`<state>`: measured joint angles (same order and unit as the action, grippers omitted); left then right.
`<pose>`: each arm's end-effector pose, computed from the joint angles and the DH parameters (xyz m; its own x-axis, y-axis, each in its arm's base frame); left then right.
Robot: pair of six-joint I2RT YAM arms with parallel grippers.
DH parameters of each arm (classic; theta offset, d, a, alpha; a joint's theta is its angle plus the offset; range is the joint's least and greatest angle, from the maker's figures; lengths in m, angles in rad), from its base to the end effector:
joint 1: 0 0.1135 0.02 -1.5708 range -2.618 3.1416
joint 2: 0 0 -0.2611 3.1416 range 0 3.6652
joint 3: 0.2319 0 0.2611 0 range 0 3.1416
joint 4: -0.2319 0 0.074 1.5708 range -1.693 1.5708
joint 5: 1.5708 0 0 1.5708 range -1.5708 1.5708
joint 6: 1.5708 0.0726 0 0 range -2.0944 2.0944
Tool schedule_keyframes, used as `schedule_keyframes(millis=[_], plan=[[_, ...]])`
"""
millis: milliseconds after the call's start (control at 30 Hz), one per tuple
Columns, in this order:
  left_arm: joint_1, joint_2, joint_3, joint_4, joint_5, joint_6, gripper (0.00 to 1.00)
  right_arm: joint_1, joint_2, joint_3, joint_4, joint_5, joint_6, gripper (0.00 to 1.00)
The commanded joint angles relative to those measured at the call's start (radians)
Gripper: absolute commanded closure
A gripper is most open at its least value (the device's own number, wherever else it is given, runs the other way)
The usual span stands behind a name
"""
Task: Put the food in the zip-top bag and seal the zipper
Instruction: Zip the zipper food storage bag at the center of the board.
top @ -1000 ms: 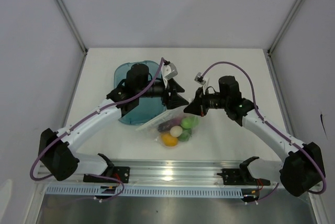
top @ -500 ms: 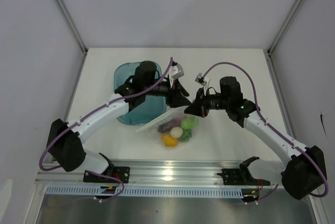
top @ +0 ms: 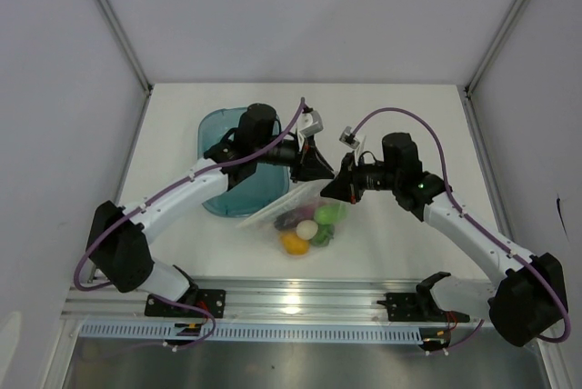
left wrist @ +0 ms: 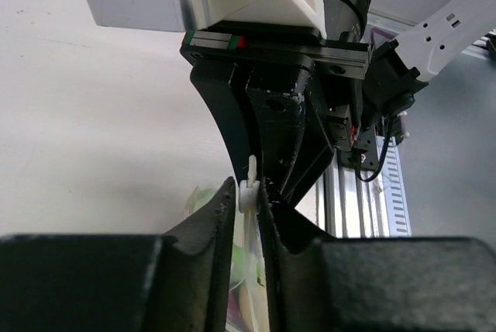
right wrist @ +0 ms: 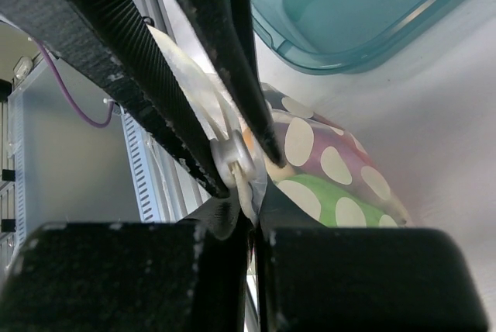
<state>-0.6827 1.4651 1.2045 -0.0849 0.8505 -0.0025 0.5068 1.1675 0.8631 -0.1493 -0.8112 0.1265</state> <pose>0.2512 -0.2746 0.3244 -0.2652 0.2135 -0.9403 0.9642 0.0661 -0.2569 0.2275 0.1865 0.2804 -0.4942 -0.1750 -0.8516 -0.8485 0.3103 0.4287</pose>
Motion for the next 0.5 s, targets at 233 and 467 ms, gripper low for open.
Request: schedule_keyframes(millis=[233, 467], plan=[[-0.003, 0.012, 0.021, 0.025, 0.087, -0.022, 0.99, -0.001, -0.032, 0.036, 0.04, 0.027, 0.013, 1.0], [0.011, -0.012, -0.01, 0.005, 0.088, -0.042, 1.0, -0.053, -0.069, -0.001, 0.074, 0.086, 0.05, 1.0]])
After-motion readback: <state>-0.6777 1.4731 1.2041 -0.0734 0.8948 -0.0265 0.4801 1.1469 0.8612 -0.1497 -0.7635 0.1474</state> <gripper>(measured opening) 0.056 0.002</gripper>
